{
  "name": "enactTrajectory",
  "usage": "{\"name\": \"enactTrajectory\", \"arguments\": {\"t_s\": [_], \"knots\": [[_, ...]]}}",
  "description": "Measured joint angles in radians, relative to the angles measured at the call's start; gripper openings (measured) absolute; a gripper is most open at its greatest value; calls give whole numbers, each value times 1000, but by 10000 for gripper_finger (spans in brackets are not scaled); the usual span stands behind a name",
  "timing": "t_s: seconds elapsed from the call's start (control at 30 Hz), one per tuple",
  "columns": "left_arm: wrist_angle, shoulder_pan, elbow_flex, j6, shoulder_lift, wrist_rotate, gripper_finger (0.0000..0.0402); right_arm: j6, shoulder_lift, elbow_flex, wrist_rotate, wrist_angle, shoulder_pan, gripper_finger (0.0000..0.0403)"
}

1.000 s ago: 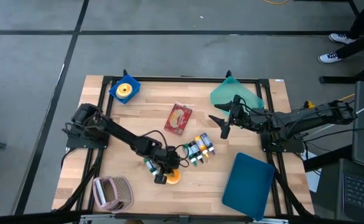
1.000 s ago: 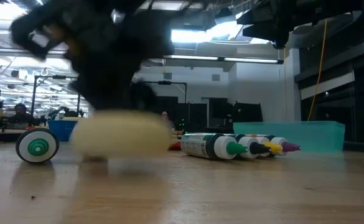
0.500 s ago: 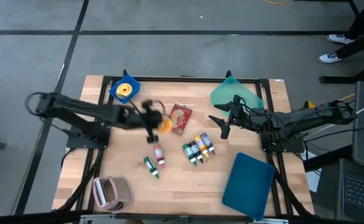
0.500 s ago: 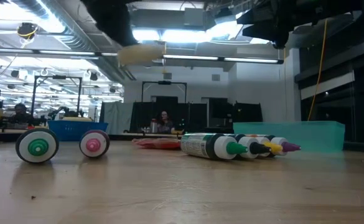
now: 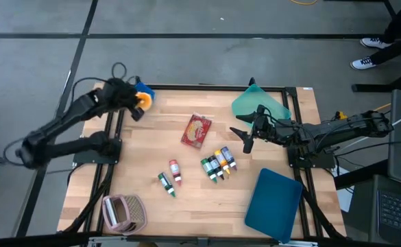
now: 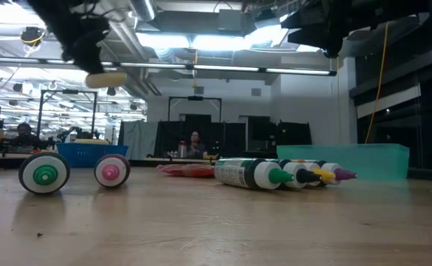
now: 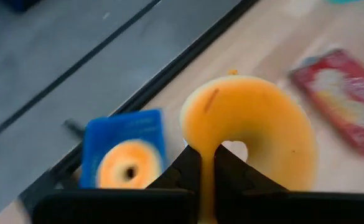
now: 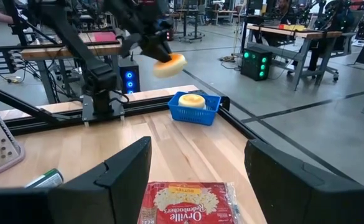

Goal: Pick & Place Food Item
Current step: Put the yellow donut into the top blue bin

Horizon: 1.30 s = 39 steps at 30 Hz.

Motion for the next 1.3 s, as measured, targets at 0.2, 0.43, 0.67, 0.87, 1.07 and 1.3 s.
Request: {"name": "enactTrajectory", "arguments": {"t_s": [0.2,0.43,0.67,0.87,1.07,1.3], "knots": [[-4,282,-24,134,52,139,12,0,0,0,0,0,0,254],[44,347,-22,133,96,247,12,-4,0,0,0,4,0,254],[7,336,-22,83,102,242,12,-4,0,0,0,4,0,254],[31,279,-22,69,105,325,12,-4,0,0,0,4,0,254],[146,132,-22,-37,122,188,12,-3,0,0,9,4,0,254],[200,126,-21,-115,206,-192,12,-3,0,0,8,4,0,254]]}}
